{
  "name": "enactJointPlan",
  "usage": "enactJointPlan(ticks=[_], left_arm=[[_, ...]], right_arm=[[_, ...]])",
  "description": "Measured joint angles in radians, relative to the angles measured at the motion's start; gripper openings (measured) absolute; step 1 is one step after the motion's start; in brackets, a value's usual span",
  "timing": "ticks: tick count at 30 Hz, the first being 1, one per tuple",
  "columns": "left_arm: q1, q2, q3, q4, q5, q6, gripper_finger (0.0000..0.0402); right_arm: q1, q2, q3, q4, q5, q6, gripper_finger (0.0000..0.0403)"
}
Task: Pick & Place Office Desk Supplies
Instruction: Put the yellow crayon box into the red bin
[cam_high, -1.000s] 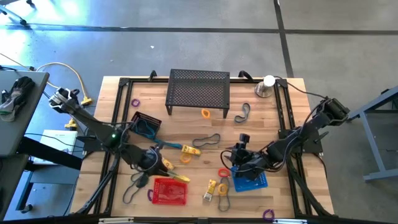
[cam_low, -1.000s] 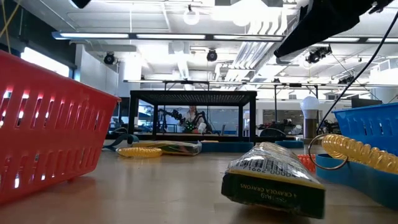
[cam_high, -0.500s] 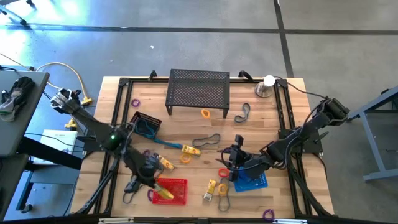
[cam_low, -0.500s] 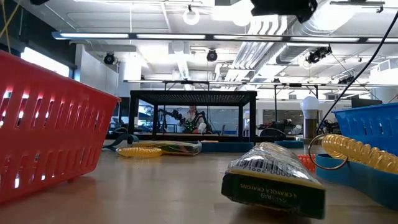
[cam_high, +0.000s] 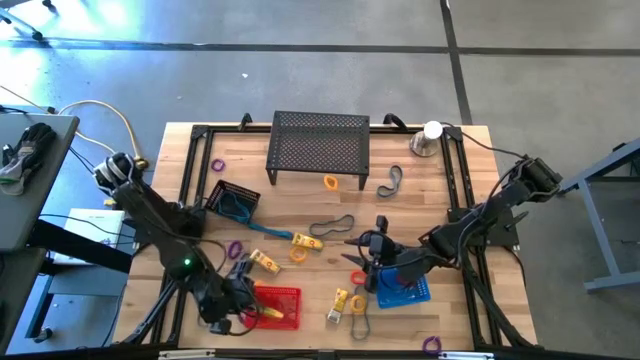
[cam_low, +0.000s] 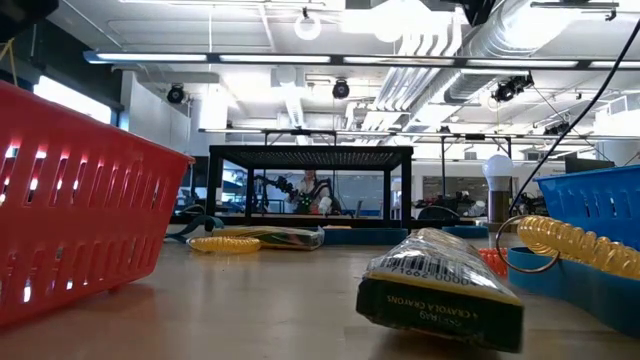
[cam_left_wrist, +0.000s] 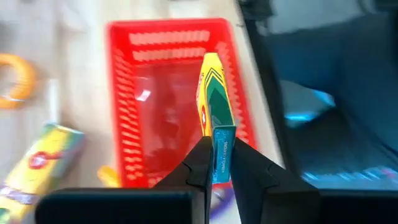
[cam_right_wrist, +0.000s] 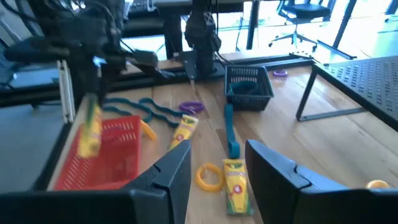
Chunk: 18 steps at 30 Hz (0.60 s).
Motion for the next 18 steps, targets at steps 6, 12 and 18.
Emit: enactJointPlan(ticks=[6,12,18], left_arm=[[-0.014,0.06,0.0,0.004,-0.085,-0.072,0.0035],[-0.014,0.131,0.0,0.004,-0.086,-0.075,0.0035],[-0.015,0.144,-0.001,0.008,-0.136,-0.037,0.0048]], right_arm=[[0.02,0.037,0.0,0.034,-0.008,-0.004,0.0139],[0.021,0.101,0.0,0.078,0.0,0.023,0.0139],[0.022,0.133,0.0,0.123,-0.002,0.022,0.0139]])
